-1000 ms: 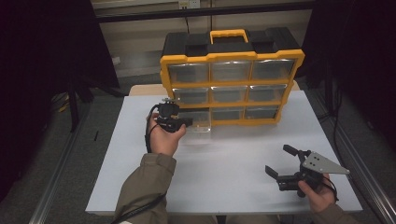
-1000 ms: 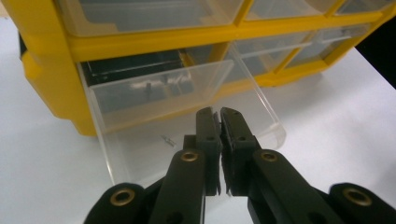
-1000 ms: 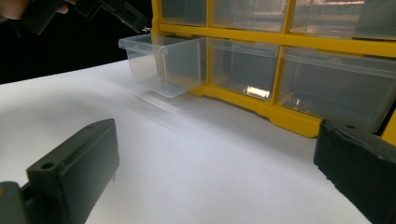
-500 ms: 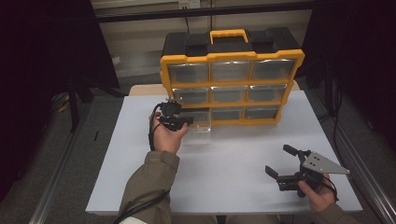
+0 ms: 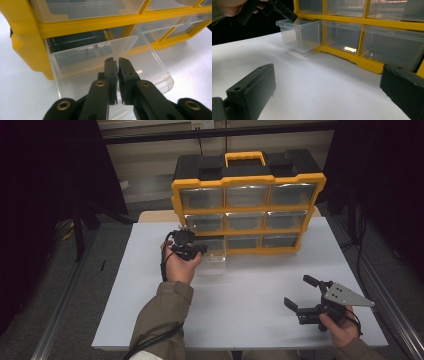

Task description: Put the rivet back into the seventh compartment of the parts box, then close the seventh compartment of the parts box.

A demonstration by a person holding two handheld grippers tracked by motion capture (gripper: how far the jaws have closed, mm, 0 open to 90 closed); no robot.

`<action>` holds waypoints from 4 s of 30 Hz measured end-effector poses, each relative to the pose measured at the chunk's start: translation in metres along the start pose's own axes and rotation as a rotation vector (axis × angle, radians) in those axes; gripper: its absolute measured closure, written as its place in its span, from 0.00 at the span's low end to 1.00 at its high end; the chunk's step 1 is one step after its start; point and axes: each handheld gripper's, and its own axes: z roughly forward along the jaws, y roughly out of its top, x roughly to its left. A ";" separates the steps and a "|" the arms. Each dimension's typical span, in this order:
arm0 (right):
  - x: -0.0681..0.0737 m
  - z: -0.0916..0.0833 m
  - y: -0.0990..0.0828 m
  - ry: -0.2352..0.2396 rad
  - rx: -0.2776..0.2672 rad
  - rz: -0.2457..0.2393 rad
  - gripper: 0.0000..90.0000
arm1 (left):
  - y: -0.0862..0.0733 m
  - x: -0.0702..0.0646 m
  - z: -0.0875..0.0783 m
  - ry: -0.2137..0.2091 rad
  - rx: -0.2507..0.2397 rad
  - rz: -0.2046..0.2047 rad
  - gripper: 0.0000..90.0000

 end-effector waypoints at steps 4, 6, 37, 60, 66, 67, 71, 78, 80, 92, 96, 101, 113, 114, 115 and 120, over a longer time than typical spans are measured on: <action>0.000 0.000 0.000 0.001 0.001 0.001 0.00 | -0.001 0.000 -0.001 -0.006 -0.003 -0.008 0.92; 0.000 0.000 0.000 -0.003 -0.002 0.000 0.00 | -0.001 0.001 -0.002 -0.007 -0.002 -0.008 0.92; 0.000 -0.001 -0.001 -0.003 0.001 -0.009 0.00 | -0.009 -0.005 -0.021 -0.045 -0.004 -0.014 1.00; -0.001 -0.002 0.000 -0.008 -0.003 -0.003 0.00 | -0.020 -0.011 -0.022 -0.043 0.006 -0.005 1.00; -0.001 -0.002 0.000 -0.009 -0.006 -0.009 0.00 | -0.023 -0.011 -0.021 -0.048 0.010 -0.003 1.00; -0.001 -0.002 0.000 -0.009 -0.005 -0.007 0.00 | -0.024 -0.011 -0.022 -0.043 0.013 0.005 1.00; -0.001 -0.002 0.000 -0.008 -0.005 -0.007 0.00 | -0.025 -0.013 -0.022 -0.037 0.015 0.012 1.00; -0.001 -0.003 0.000 -0.009 -0.006 -0.009 0.00 | -0.029 -0.015 -0.017 -0.047 0.026 0.006 1.00; -0.001 -0.003 0.000 -0.009 -0.007 -0.008 0.00 | -0.030 -0.014 -0.017 -0.049 0.035 0.009 1.00; 0.000 -0.002 0.000 -0.013 -0.010 0.000 0.00 | -0.032 -0.016 -0.016 -0.033 0.027 0.033 1.00; -0.001 -0.002 0.000 -0.008 -0.004 -0.007 0.00 | -0.031 -0.015 -0.015 -0.031 0.028 0.038 1.00; -0.001 -0.002 0.000 -0.007 -0.005 -0.010 0.00 | -0.030 -0.014 -0.014 -0.027 0.021 0.036 1.00; -0.001 -0.002 0.000 -0.008 -0.007 -0.008 0.00 | -0.025 -0.014 -0.006 -0.001 -0.002 0.033 1.00; -0.002 -0.003 0.000 -0.006 -0.006 -0.008 0.00 | -0.024 -0.014 -0.006 -0.003 -0.002 0.033 1.00; -0.002 -0.002 0.000 -0.005 -0.008 -0.008 0.00 | -0.024 -0.013 -0.005 -0.001 0.000 0.037 1.00; -0.002 -0.003 0.000 -0.007 -0.006 -0.009 0.00 | -0.022 -0.012 -0.004 0.000 -0.006 0.037 1.00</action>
